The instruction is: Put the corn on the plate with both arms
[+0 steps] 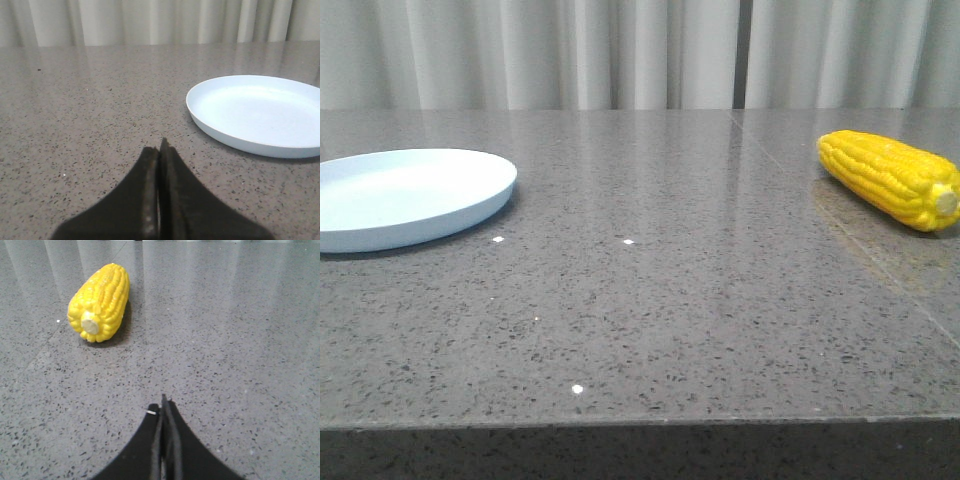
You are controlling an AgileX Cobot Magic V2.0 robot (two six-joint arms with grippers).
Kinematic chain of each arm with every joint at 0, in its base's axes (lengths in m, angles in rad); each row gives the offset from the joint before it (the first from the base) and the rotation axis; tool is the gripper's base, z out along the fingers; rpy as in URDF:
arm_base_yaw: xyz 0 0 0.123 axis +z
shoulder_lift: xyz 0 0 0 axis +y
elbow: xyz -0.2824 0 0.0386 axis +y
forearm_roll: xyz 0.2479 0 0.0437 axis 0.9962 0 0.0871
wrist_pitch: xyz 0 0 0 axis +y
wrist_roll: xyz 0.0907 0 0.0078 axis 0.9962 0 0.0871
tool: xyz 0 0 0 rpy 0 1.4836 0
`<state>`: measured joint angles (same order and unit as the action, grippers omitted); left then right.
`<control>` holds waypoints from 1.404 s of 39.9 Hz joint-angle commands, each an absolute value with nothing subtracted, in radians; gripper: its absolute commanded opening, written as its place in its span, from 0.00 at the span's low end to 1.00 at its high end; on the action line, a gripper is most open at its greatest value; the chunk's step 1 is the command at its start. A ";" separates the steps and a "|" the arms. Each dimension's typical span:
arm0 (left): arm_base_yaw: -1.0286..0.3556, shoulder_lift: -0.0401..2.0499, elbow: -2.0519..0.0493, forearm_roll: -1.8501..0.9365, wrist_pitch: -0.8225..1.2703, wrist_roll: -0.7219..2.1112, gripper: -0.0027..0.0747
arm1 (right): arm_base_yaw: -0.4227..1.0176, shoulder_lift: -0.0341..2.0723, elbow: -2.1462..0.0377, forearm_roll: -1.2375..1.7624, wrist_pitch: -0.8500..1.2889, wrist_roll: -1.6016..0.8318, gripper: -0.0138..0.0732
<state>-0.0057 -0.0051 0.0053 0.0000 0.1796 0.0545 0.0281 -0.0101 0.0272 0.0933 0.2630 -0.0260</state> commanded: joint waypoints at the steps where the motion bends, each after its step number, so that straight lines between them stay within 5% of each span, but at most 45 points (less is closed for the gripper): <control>1: -0.007 -0.026 0.009 -0.008 0.053 0.052 0.01 | 0.020 -0.027 0.022 0.096 0.160 -0.037 0.08; 12: -0.007 -0.024 -0.058 -0.015 -0.214 0.044 0.01 | 0.020 -0.027 -0.057 0.097 0.079 -0.037 0.08; 28: -0.007 0.315 -0.547 0.000 0.181 0.049 0.01 | 0.020 0.287 -0.533 0.097 0.389 -0.037 0.08; 39: -0.009 0.443 -0.614 0.000 0.188 0.056 0.02 | 0.020 0.441 -0.615 0.098 0.379 -0.037 0.09; 42: -0.009 0.443 -0.614 0.000 0.188 0.056 0.16 | 0.020 0.439 -0.615 0.098 0.374 -0.037 0.17; 44: -0.009 0.443 -0.614 0.000 0.190 0.056 0.33 | 0.020 0.439 -0.615 0.098 0.368 -0.037 0.27; 49: -0.009 0.443 -0.614 0.000 0.191 0.056 0.78 | 0.020 0.439 -0.615 0.098 0.344 -0.037 0.64; 53: -0.009 0.443 -0.614 0.000 0.196 0.056 0.86 | 0.020 0.439 -0.615 0.098 0.340 -0.037 0.78; 56: -0.009 0.443 -0.614 0.000 0.196 0.056 0.86 | 0.020 0.439 -0.615 0.098 0.340 -0.037 0.79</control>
<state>-0.0057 0.4316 -0.5780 0.0000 0.2740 0.0562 0.0281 0.4281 -0.5793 0.0933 0.4288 -0.0260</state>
